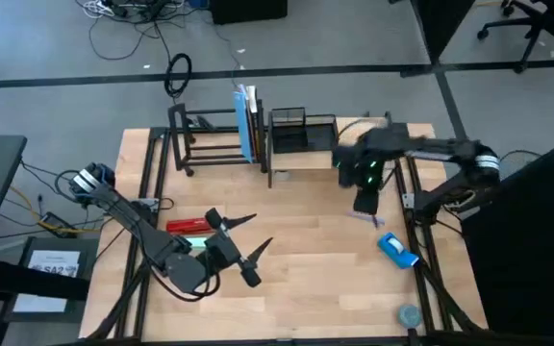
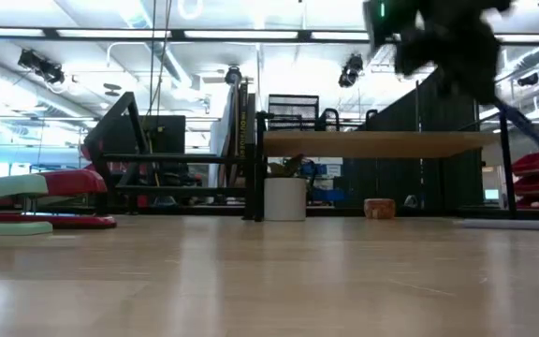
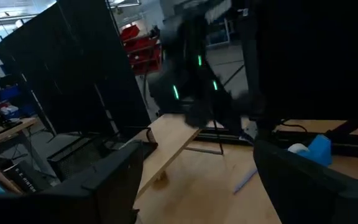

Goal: Stock shelves
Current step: Remove the blue pen from the pen holder of the black desk organizer, then remove the black desk organizer from the shelf

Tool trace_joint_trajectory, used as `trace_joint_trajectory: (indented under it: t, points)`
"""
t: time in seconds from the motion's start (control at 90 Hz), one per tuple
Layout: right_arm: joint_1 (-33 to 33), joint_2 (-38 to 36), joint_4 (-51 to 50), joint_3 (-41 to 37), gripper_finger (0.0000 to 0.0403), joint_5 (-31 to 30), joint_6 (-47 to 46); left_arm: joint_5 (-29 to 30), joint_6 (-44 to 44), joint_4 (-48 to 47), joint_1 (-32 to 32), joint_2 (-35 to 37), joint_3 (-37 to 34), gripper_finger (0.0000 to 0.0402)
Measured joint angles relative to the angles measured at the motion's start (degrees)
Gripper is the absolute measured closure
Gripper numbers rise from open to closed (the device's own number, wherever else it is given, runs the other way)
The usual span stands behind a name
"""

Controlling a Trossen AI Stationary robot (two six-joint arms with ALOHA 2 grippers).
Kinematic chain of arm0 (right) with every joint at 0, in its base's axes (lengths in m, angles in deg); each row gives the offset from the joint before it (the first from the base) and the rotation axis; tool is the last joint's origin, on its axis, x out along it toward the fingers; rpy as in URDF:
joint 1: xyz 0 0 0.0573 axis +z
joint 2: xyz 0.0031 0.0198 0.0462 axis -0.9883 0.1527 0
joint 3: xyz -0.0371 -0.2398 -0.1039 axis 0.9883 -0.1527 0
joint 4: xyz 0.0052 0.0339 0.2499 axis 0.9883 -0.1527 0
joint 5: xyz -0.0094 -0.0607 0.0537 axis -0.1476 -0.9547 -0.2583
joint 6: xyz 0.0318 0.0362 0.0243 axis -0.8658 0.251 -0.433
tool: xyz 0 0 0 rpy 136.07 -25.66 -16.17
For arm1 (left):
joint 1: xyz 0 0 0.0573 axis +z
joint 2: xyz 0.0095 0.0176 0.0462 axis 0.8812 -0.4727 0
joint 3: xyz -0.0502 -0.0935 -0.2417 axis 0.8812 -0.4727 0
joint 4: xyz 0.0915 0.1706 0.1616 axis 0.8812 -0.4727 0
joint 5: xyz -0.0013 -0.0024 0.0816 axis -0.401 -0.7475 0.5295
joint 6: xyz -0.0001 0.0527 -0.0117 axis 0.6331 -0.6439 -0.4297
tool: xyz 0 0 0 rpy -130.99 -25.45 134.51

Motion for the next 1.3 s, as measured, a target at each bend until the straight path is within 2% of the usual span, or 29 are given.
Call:
trace_joint_trajectory:
  t: [0.167, 0.356, 0.789, 0.911, 1.111, 1.211, 1.3]
  points:
    - [3.2, 8.2, 2.3, -5.5, 0.0403, -2.4, 2.0, -0.2, 0.2, 0.0, 0.0, 0.0, 0.0, 0.0117]
    - [5.5, 14.3, 7.2, -5.3, 0.0403, -3.8, 5.4, -0.2, 0.2, -0.1, 0.0, 0.0, 0.0, 0.0117]
    - [6.4, 14.9, 17.6, -2.4, 0.0398, -4.0, 6.2, -0.3, 0.3, -0.1, 0.0, 0.0, 0.0, 0.0117]
    - [6.4, 14.9, 20.9, -2.2, 0.037, -4.0, 6.2, -0.3, 0.5, -0.1, 0.0, 0.0, 0.0, 0.0117]
    - [6.5, 14.1, 21.6, -2.2, 0.0289, -4.9, 6.4, -0.3, 0.6, -0.1, 0.0, 0.0, 0.0, 0.0117]
    - [7.0, 10.5, 23.7, -2.3, 0.0258, -4.9, 5.1, -0.3, 0.6, -0.1, 0.0, 0.0, 0.0, 0.0117]
    - [8.1, 4.4, 29.8, -3.6, 0.0239, -4.8, 3.9, -0.3, 0.6, -0.3, 0.0, 0.0, 0.0, 0.0117]
